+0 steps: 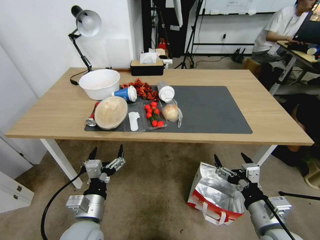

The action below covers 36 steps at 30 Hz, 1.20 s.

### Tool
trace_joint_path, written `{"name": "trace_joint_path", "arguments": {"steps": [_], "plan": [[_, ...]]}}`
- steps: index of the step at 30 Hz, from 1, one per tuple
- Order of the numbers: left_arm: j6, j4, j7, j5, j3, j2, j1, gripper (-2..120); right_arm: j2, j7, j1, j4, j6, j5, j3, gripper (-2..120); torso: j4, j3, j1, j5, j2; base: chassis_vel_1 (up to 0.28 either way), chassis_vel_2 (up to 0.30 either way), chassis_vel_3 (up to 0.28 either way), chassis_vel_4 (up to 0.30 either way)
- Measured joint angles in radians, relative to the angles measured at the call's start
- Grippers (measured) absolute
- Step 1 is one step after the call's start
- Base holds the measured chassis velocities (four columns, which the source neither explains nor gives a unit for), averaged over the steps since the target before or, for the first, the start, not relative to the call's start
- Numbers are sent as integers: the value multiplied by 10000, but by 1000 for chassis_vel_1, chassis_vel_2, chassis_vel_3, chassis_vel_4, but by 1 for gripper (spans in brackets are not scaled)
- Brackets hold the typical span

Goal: Pick up the food delivery bag from the floor and place it on the table.

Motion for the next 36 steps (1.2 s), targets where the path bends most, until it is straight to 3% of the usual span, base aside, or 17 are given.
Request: {"name": "trace_joint_path", "arguments": {"steps": [36], "plan": [[-193,567,25,30,144,-103,-272,100,-173,-133,132,-511,-27,-146,-62,100,0,-1000,-746,0,-1747,0,0,0,0]]}}
